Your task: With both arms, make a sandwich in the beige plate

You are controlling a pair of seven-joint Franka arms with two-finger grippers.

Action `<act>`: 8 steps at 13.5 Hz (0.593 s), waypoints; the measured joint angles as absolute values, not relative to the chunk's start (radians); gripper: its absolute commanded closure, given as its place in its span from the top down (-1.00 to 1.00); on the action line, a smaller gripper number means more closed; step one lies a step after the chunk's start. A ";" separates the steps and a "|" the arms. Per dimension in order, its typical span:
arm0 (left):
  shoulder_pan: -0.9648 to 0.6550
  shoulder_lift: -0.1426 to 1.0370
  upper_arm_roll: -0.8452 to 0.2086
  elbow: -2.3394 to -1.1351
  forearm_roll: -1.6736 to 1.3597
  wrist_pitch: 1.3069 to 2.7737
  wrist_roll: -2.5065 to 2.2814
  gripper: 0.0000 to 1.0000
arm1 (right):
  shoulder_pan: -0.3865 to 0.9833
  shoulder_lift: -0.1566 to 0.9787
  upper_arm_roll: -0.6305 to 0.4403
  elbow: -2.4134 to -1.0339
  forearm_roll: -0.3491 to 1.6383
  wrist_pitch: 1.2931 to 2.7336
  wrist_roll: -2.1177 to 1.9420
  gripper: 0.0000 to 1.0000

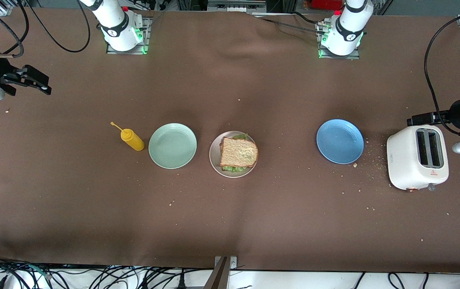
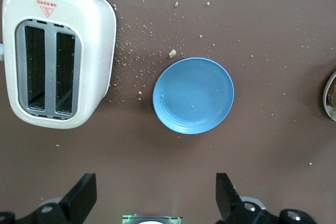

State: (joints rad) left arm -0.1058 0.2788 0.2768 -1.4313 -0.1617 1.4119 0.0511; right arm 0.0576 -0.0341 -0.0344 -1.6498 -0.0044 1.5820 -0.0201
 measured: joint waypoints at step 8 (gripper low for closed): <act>-0.169 0.219 0.245 -1.489 -0.053 1.419 0.028 1.00 | 0.058 -0.034 -0.034 -1.650 -0.004 1.582 -0.020 1.00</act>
State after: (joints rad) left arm -0.1692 0.2192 0.2450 -1.4894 -0.0535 1.4194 0.0278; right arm 0.0579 -0.0341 -0.0343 -1.6498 -0.0044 1.5819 -0.0201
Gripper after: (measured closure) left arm 0.000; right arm 0.000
